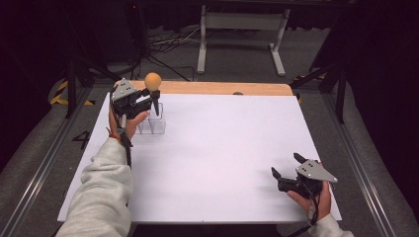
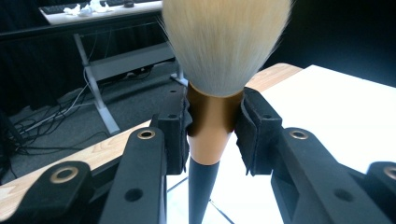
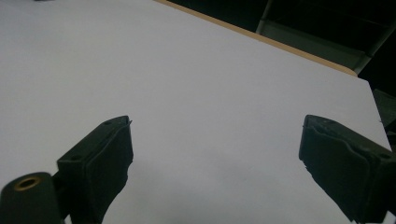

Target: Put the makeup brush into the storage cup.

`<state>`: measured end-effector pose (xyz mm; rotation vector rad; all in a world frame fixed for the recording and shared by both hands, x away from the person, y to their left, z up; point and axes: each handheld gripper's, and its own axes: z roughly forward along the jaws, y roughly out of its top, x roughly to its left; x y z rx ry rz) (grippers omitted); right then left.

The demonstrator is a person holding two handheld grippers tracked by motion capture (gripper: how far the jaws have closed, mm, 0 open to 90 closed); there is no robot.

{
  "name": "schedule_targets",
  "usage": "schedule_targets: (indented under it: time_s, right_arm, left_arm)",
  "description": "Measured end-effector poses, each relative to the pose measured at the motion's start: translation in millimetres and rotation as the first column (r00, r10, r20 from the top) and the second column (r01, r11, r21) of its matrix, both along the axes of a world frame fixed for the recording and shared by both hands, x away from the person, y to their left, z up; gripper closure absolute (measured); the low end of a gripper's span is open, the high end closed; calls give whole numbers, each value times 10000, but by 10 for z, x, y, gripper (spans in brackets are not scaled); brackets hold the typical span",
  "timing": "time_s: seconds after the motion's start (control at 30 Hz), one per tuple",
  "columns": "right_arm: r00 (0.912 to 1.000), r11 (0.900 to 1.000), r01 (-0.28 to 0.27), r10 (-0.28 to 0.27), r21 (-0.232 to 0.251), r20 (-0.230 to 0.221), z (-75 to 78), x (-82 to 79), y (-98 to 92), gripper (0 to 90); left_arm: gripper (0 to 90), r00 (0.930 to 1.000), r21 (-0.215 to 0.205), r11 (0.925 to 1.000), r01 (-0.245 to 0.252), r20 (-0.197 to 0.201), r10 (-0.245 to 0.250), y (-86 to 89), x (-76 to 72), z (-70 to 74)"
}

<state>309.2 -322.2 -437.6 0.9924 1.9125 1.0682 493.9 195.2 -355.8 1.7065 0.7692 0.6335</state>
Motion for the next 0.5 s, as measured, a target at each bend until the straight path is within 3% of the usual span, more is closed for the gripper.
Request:
schedule_targets:
  time_s: [0.5]
  right_arm:
    - [10000, 10000, -6, 6, 2, -6, 0, -1, 0, 106]
  left_arm:
    - [662, 9995, -10, 10000, 51, -302, -51, -1, -9, -136]
